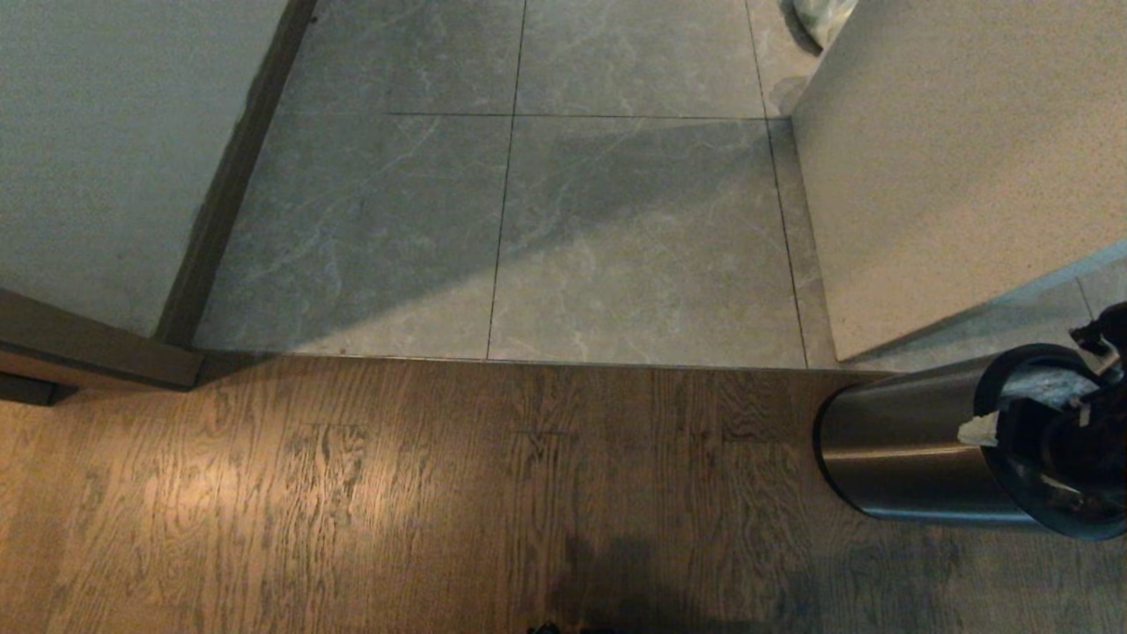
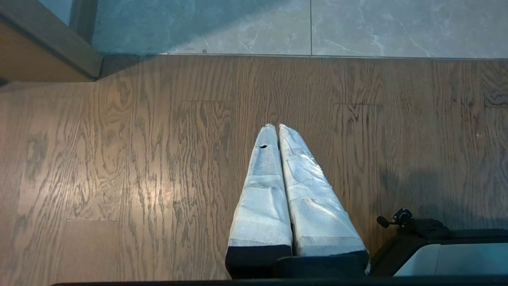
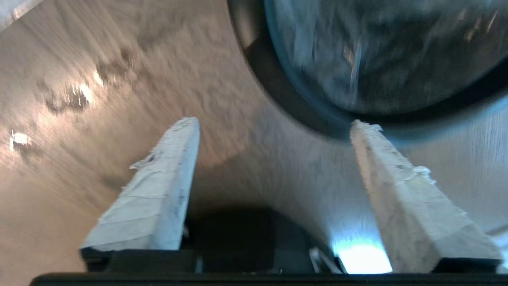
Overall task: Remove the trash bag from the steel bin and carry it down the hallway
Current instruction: Place the outer trash can on the ground
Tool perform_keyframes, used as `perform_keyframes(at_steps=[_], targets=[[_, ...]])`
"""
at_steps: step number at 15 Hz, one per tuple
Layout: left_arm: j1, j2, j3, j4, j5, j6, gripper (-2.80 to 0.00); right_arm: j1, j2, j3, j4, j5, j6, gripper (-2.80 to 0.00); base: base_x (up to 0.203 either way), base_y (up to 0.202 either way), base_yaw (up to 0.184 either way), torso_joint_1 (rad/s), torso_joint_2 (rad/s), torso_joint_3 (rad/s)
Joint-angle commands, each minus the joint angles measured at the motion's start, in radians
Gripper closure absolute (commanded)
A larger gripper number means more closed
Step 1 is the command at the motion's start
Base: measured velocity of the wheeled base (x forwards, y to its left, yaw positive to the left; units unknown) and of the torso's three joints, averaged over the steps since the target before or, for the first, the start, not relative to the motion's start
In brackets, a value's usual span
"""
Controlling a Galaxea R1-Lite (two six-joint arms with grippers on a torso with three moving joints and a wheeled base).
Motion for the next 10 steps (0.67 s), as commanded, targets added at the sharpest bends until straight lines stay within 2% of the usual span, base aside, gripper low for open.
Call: perform_keyframes(at_steps=[1, 6, 10], targets=[[0.000, 0.000, 0.000, 0.001, 0.000, 0.000, 0.00, -0.001, 0.017, 0.004, -0.017, 0.003, 0.004, -2.80, 0.000, 0.000, 0.000, 0.000, 0.00, 0.000], [0.000, 0.000, 0.000, 0.000, 0.000, 0.000, 0.00, 0.000, 0.072, -0.001, -0.169, 0.002, -0.005, -2.80, 0.000, 0.000, 0.000, 0.000, 0.00, 0.000], [0.000, 0.000, 0.000, 0.000, 0.000, 0.000, 0.00, 0.017, 0.109, 0.000, -0.195, 0.005, 0.001, -2.80, 0.000, 0.000, 0.000, 0.000, 0.00, 0.000]])
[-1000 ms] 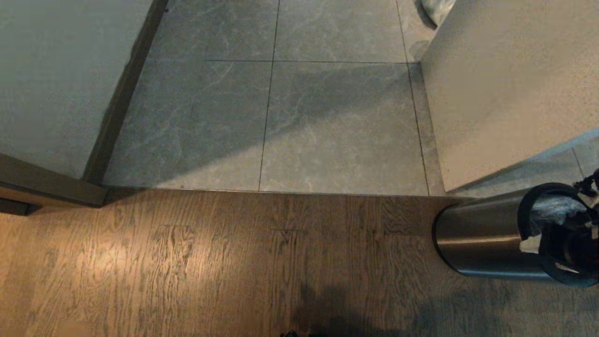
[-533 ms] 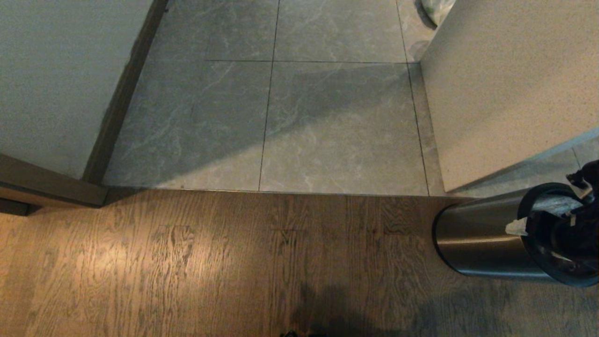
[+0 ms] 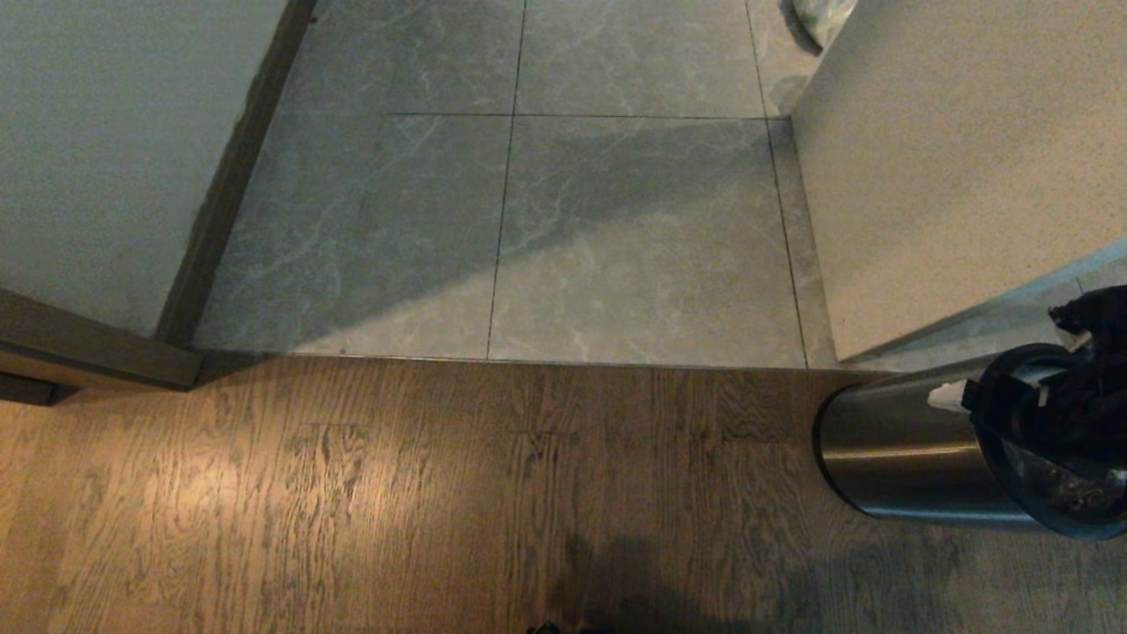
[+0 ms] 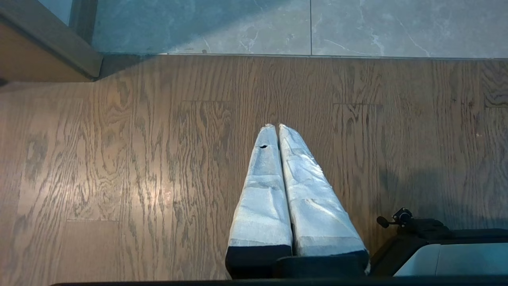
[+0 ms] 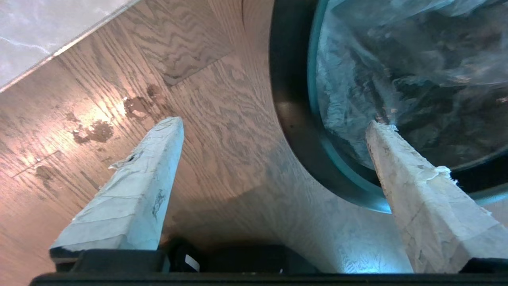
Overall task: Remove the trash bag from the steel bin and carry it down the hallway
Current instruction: Place the outer trash can on the ground
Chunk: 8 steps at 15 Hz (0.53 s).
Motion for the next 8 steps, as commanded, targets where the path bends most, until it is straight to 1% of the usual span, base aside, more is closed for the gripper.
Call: perform_keyframes(at_steps=[1, 8], targets=[[0.000, 0.000, 0.000, 0.000, 0.001, 0.000, 0.00, 0.012, 0.031, 0.002, -0.013, 0.004, 0.009, -2.80, 0.000, 0.000, 0.000, 0.000, 0.00, 0.000], [0.000, 0.000, 0.000, 0.000, 0.001, 0.000, 0.00, 0.023, 0.100, 0.016, -0.108, 0.009, 0.010, -2.80, 0.000, 0.000, 0.000, 0.000, 0.00, 0.000]])
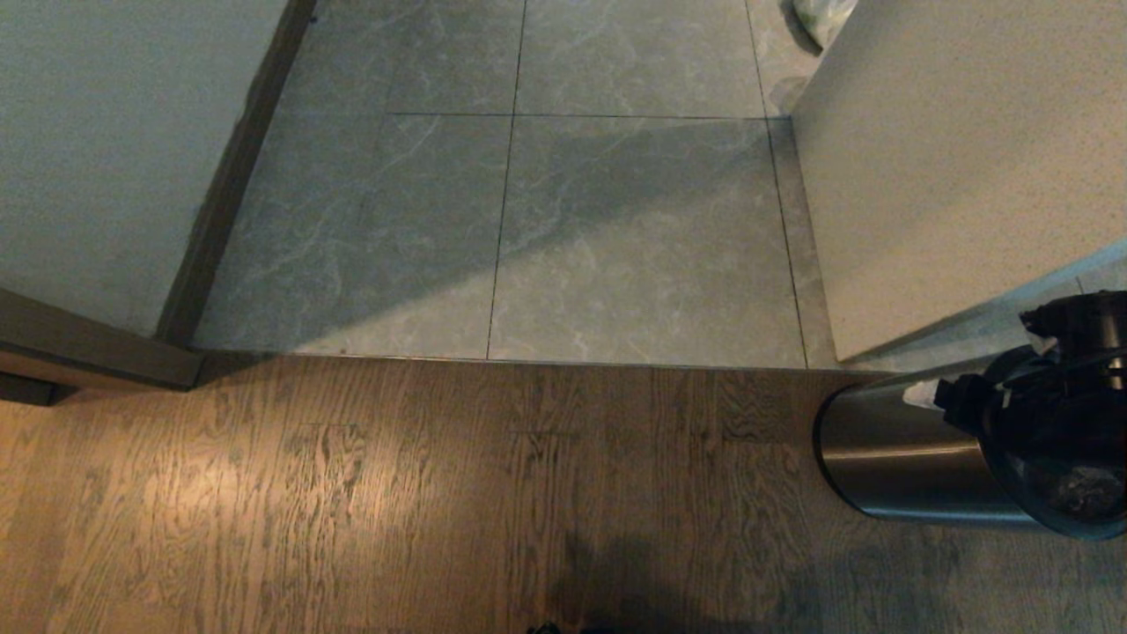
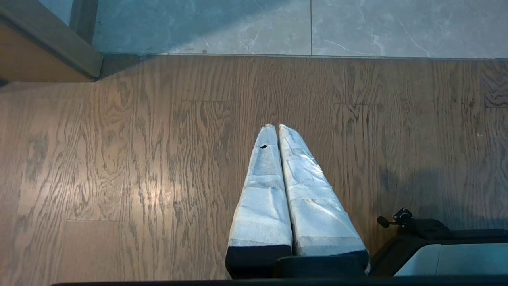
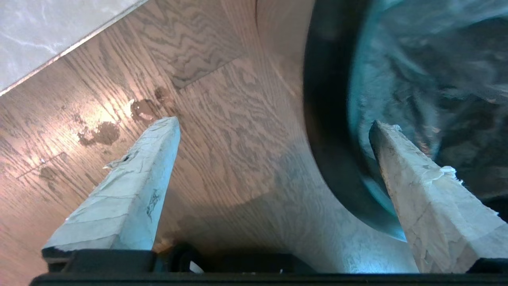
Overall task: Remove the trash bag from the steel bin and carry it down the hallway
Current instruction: Place the outer trash can on the ground
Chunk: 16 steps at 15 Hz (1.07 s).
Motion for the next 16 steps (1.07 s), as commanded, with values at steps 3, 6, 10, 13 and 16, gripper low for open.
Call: perform_keyframes(at_steps=[3, 6, 10, 13, 16], targets=[[0.000, 0.000, 0.000, 0.000, 0.000, -0.001, 0.00, 0.014, 0.063, 0.001, -0.046, -0.002, 0.001, -2.80, 0.000, 0.000, 0.000, 0.000, 0.00, 0.000], [0.000, 0.000, 0.000, 0.000, 0.000, -0.001, 0.00, 0.016, 0.079, 0.001, -0.078, -0.005, 0.001, -2.80, 0.000, 0.000, 0.000, 0.000, 0.00, 0.000], [0.000, 0.000, 0.000, 0.000, 0.000, -0.001, 0.00, 0.025, 0.093, 0.007, -0.099, -0.005, -0.010, 0.00, 0.000, 0.000, 0.000, 0.000, 0.00, 0.000], [0.000, 0.000, 0.000, 0.000, 0.000, -0.001, 0.00, 0.026, 0.091, 0.010, -0.143, -0.011, -0.013, 0.00, 0.000, 0.000, 0.000, 0.000, 0.00, 0.000], [0.000, 0.000, 0.000, 0.001, 0.000, -0.001, 0.00, 0.025, 0.072, 0.010, -0.142, -0.014, -0.013, 0.00, 0.000, 0.000, 0.000, 0.000, 0.00, 0.000]])
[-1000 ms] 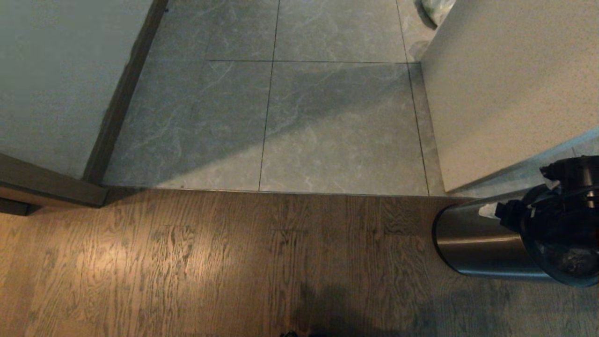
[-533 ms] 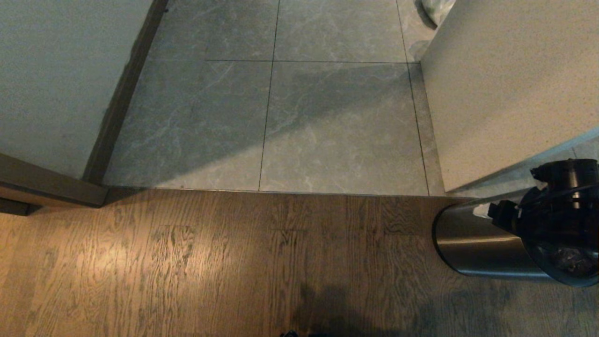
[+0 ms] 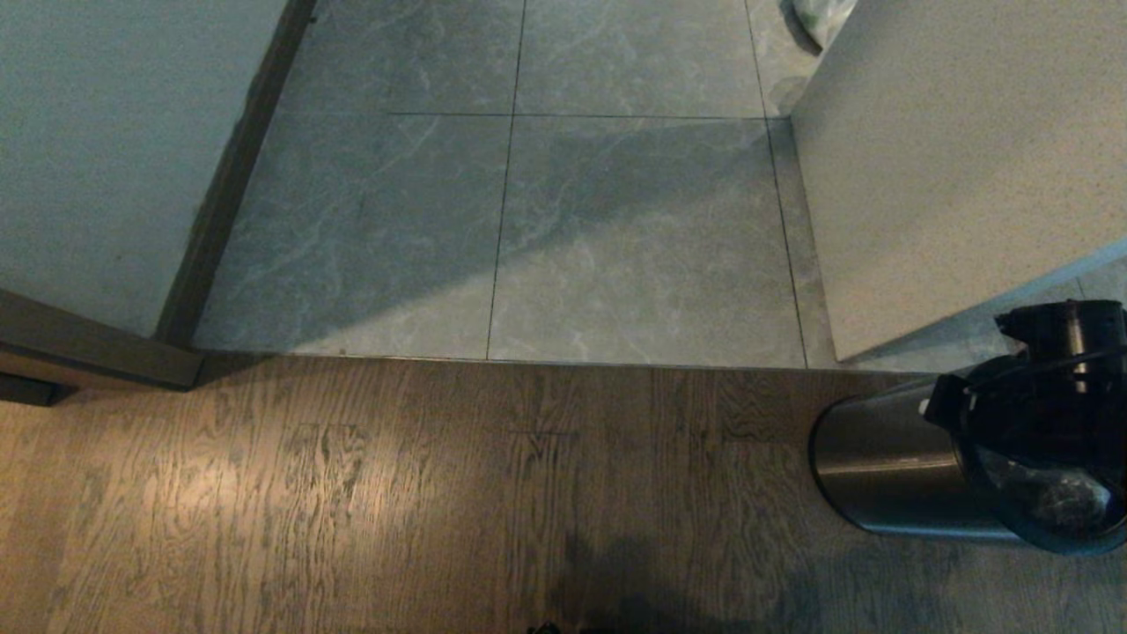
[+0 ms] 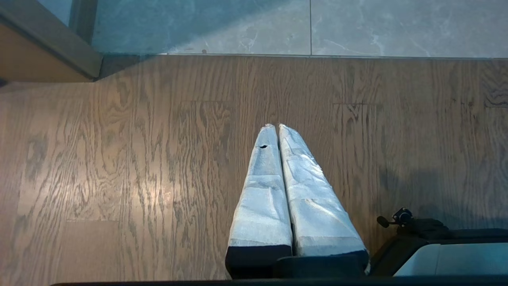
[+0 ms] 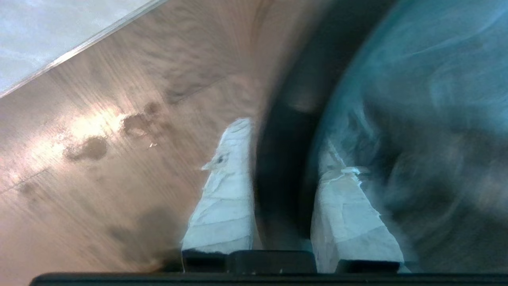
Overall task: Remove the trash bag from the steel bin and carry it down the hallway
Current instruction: Place the outer trash can on the ground
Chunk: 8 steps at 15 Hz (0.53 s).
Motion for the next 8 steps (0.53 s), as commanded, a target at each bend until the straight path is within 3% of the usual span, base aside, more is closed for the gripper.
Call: perform_keyframes(at_steps=[1, 8], targets=[[0.000, 0.000, 0.000, 0.000, 0.000, -0.001, 0.00, -0.002, -0.023, 0.004, -0.003, -0.004, 0.004, 0.00, 0.000, 0.000, 0.000, 0.000, 0.00, 0.000], [0.000, 0.000, 0.000, 0.000, 0.000, -0.001, 0.00, -0.003, -0.137, 0.020, 0.008, -0.009, -0.020, 0.00, 0.000, 0.000, 0.000, 0.000, 0.00, 0.000]])
